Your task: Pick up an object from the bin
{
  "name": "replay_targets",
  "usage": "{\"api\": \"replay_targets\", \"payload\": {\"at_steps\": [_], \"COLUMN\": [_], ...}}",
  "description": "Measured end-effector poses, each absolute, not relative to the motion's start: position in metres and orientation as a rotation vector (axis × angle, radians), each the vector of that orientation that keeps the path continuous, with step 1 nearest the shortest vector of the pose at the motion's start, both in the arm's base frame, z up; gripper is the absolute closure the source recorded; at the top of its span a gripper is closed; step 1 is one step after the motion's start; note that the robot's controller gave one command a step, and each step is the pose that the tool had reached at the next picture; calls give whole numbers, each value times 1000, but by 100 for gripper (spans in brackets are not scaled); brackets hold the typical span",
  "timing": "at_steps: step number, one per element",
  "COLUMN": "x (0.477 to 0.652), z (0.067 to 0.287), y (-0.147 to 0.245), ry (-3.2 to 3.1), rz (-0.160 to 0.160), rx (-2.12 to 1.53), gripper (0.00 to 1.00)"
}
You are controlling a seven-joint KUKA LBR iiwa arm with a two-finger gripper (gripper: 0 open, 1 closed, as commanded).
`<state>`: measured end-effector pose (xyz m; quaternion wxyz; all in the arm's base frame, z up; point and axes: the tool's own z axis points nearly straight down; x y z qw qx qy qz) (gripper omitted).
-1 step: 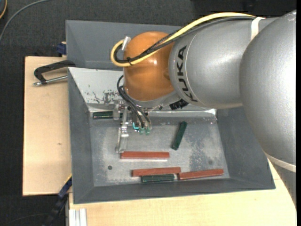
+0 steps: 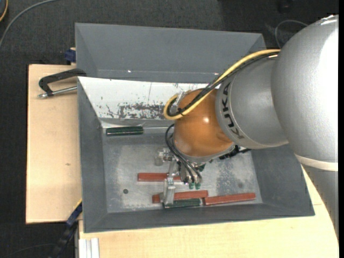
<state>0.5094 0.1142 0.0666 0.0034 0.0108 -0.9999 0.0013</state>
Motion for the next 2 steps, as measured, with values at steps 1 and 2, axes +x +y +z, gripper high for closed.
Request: {"api": "replay_targets", "payload": {"at_steps": [1,2], "x": [513,531], "z": [73,233], "y": [119,130], "ry": [-3144,-3151], "rz": [-4,-5], "rx": [42,196], "gripper": [100,100]}}
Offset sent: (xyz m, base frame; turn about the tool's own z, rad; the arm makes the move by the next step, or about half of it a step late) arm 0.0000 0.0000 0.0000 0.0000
